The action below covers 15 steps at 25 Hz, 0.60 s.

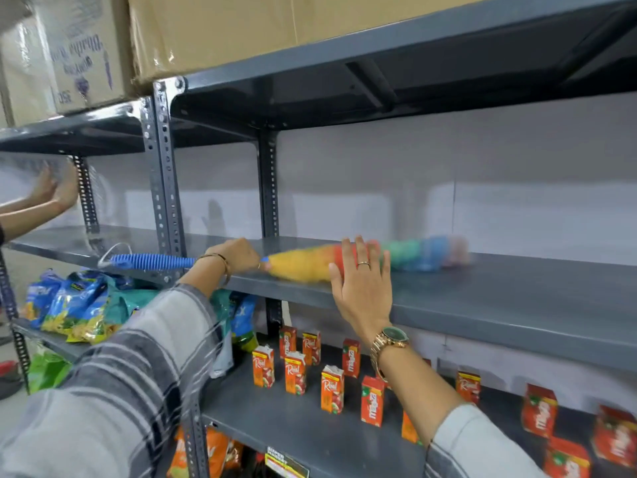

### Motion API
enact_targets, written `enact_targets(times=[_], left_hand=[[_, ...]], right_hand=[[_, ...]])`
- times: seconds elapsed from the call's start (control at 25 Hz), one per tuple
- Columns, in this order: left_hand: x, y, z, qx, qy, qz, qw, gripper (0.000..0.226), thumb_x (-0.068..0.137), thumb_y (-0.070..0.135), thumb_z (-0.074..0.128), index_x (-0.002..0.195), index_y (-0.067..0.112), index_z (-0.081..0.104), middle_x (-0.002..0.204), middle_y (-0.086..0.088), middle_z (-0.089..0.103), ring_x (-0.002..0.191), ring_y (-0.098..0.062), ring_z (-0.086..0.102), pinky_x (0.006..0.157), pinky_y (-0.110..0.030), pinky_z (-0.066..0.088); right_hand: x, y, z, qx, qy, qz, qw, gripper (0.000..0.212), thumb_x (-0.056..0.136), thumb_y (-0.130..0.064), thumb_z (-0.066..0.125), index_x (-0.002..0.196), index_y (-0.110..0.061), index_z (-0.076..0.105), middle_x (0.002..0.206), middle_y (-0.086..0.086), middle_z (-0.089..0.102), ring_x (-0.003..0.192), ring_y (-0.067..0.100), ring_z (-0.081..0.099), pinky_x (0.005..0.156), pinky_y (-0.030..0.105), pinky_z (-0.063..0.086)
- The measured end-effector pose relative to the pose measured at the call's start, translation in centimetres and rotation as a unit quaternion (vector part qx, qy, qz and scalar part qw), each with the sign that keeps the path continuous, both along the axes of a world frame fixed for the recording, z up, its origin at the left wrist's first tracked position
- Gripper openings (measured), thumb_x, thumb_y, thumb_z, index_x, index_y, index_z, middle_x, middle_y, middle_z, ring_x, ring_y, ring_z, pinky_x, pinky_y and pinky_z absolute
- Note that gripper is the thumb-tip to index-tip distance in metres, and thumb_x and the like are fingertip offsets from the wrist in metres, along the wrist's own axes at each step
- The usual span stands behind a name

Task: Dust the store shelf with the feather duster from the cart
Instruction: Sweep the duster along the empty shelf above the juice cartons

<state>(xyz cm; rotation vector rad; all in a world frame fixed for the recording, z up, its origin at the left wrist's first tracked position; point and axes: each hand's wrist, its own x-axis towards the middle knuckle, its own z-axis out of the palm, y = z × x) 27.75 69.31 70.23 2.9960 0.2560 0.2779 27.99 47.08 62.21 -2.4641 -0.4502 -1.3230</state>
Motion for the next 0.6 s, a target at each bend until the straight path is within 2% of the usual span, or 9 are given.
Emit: enact_targets(times=[0.04,0.08,0.16,0.2,0.36,0.48,0.6], left_hand=[[0.0,0.4,-0.6,0.02,-0.019,0.018,0.999,0.046,0.09,0.048,0.053,0.064,0.011,0.06,0.088,-0.013,0.061,0.081,-0.027,0.057,0.073,-0.033,0.043],[0.3,0.5,-0.7,0.044,-0.069,0.046,0.996,0.039,0.09,0.045,0.053,0.079,0.01,0.067,0.096,-0.013,0.066,0.088,-0.03,0.062,0.076,-0.034,0.046],[0.4,0.1,-0.1,0.114,-0.168,0.098,0.974,0.034,0.091,0.036,0.052,0.101,0.008,0.068,0.106,-0.012,0.07,0.097,-0.032,0.066,0.08,-0.034,0.05],[0.4,0.5,0.2,0.129,-0.175,0.107,0.97,0.035,0.091,0.037,0.051,0.104,0.008,0.068,0.107,-0.012,0.07,0.097,-0.032,0.066,0.081,-0.034,0.05],[-1.1,4.4,-0.5,0.081,-0.109,0.102,0.985,0.037,0.089,0.043,0.054,0.106,0.014,0.07,0.112,-0.014,0.068,0.097,-0.033,0.065,0.079,-0.036,0.05],[-1.4,3.7,-1.2,0.065,-0.172,0.182,0.966,0.032,0.092,0.031,0.05,0.109,0.008,0.065,0.114,-0.015,0.067,0.102,-0.034,0.063,0.083,-0.036,0.049],[-1.9,4.7,-1.0,-0.043,-0.156,0.174,0.971,0.04,0.089,0.04,0.054,0.105,0.006,0.068,0.11,-0.018,0.068,0.099,-0.035,0.064,0.085,-0.037,0.051]], right_hand=[[0.1,0.2,-0.1,-0.008,-0.004,-0.008,1.0,0.053,0.096,-0.035,0.044,0.139,-0.006,0.035,0.144,0.02,0.04,0.133,0.039,0.032,0.111,0.053,0.016],[0.2,0.4,-0.3,-0.018,-0.008,-0.014,1.0,0.054,0.095,-0.035,0.045,0.139,-0.005,0.036,0.143,0.021,0.041,0.132,0.039,0.034,0.11,0.054,0.018],[0.3,0.4,-0.4,-0.021,-0.008,-0.024,0.999,0.054,0.094,-0.035,0.049,0.136,-0.002,0.039,0.14,0.022,0.044,0.129,0.039,0.039,0.108,0.055,0.023],[0.4,0.4,-0.4,-0.014,-0.015,-0.027,0.999,0.054,0.092,-0.034,0.052,0.134,-0.001,0.041,0.138,0.022,0.046,0.128,0.039,0.041,0.107,0.055,0.025],[0.4,0.5,-0.6,-0.018,-0.044,-0.031,0.998,0.055,0.089,-0.032,0.059,0.13,0.002,0.046,0.133,0.024,0.051,0.124,0.04,0.046,0.105,0.056,0.028],[0.2,0.3,-0.8,-0.025,-0.033,-0.032,0.999,0.054,0.09,-0.032,0.056,0.132,0.001,0.045,0.135,0.023,0.049,0.126,0.039,0.043,0.107,0.055,0.025],[0.3,0.3,-0.8,-0.026,-0.034,-0.034,0.999,0.054,0.09,-0.032,0.057,0.13,0.002,0.046,0.134,0.024,0.05,0.125,0.04,0.044,0.107,0.055,0.026]])
